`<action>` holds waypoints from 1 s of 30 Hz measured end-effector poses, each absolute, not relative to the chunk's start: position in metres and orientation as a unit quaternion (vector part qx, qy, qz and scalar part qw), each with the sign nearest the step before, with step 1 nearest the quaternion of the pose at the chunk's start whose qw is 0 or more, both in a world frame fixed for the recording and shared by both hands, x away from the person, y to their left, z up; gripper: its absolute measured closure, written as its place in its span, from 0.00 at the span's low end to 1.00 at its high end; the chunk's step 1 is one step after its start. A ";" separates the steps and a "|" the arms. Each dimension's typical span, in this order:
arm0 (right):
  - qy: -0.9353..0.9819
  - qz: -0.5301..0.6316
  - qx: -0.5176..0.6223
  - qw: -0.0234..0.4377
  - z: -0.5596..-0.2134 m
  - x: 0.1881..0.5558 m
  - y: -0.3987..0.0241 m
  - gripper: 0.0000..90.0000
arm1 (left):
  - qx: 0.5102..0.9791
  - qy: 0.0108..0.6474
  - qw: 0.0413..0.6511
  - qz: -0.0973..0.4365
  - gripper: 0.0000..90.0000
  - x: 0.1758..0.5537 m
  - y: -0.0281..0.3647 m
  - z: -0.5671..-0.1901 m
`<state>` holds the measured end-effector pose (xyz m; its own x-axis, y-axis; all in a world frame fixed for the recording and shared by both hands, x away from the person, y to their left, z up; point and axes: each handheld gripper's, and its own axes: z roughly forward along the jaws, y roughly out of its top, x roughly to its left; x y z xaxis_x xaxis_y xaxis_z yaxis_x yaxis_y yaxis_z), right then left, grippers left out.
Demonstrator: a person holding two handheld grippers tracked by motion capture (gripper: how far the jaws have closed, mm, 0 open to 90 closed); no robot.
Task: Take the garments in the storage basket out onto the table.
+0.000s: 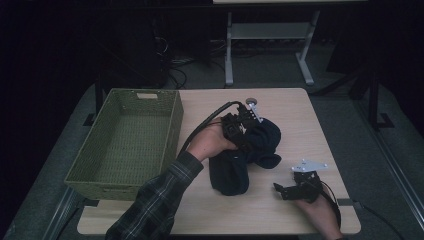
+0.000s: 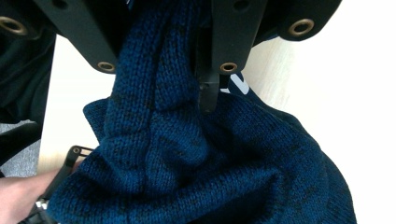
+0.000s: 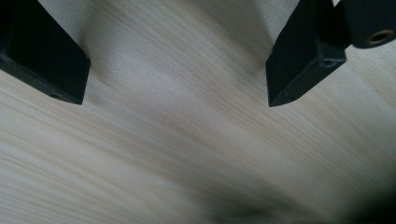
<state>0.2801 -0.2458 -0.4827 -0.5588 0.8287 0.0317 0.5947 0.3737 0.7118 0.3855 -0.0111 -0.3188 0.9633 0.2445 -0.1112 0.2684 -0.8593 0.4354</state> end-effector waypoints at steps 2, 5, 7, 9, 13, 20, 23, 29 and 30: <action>0.811 0.348 0.439 0.168 -0.483 0.280 -0.246 0.07 | 0.963 0.133 0.232 -0.029 0.82 0.387 -0.015 -0.325; 0.812 0.348 0.439 0.168 -0.483 0.280 -0.246 0.07 | 0.963 0.133 0.232 -0.030 0.82 0.389 -0.020 -0.334; 0.812 0.347 0.438 0.168 -0.483 0.280 -0.246 0.07 | 0.963 0.134 0.232 -0.030 0.81 0.391 -0.024 -0.341; 0.812 0.347 0.438 0.168 -0.483 0.280 -0.246 0.07 | 0.962 0.136 0.234 -0.032 0.81 0.392 -0.027 -0.349; 0.812 0.347 0.439 0.167 -0.483 0.280 -0.246 0.07 | 0.961 0.137 0.238 -0.033 0.81 0.397 -0.031 -0.362; 0.811 0.347 0.440 0.167 -0.483 0.280 -0.246 0.07 | 0.961 0.141 0.236 -0.039 0.79 0.403 -0.037 -0.380; 0.810 0.349 0.441 0.166 -0.483 0.280 -0.245 0.07 | 0.964 0.140 0.225 -0.038 0.79 0.406 -0.041 -0.392; 0.812 0.347 0.438 0.169 -0.483 0.280 -0.246 0.07 | 0.963 0.152 0.217 -0.044 0.78 0.413 -0.045 -0.413; 0.812 0.347 0.438 0.169 -0.483 0.280 -0.246 0.07 | 0.963 0.153 0.216 -0.043 0.78 0.413 -0.046 -0.416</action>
<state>0.2801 -0.2459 -0.4828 -0.5594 0.8284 0.0304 0.5940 0.3750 0.7117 0.4132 -0.0460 -0.4159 0.9496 0.2754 -0.1494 0.3129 -0.8599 0.4033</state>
